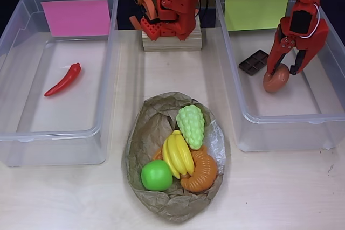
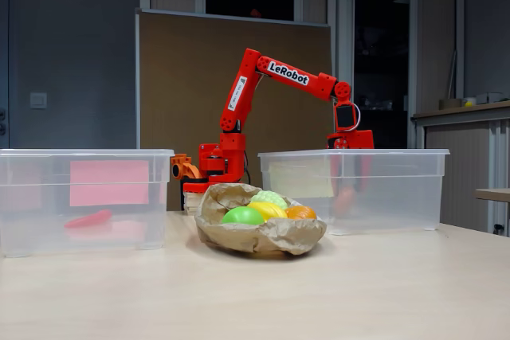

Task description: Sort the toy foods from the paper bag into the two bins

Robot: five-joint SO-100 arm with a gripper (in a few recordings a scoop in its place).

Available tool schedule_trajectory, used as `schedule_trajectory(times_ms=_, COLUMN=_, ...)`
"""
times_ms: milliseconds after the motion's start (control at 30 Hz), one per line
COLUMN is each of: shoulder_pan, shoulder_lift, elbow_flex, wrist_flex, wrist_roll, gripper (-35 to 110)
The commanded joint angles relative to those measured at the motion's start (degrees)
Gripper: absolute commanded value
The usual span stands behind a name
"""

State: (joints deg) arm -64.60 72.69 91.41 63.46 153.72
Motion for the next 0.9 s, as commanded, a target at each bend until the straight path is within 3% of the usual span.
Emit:
schedule_trajectory(times_ms=0, shoulder_pan=0.00, shoulder_lift=0.26, elbow_flex=-2.81, wrist_flex=1.05, wrist_roll=-0.88, gripper=26)
schedule_trajectory(times_ms=367, shoulder_pan=-1.49, shoulder_lift=-1.49, elbow_flex=-11.43, wrist_flex=9.14, wrist_roll=-1.58, gripper=33)
schedule_trajectory(times_ms=867, shoulder_pan=5.63, shoulder_lift=5.36, elbow_flex=-31.99, wrist_flex=39.11, wrist_roll=-6.50, gripper=24)
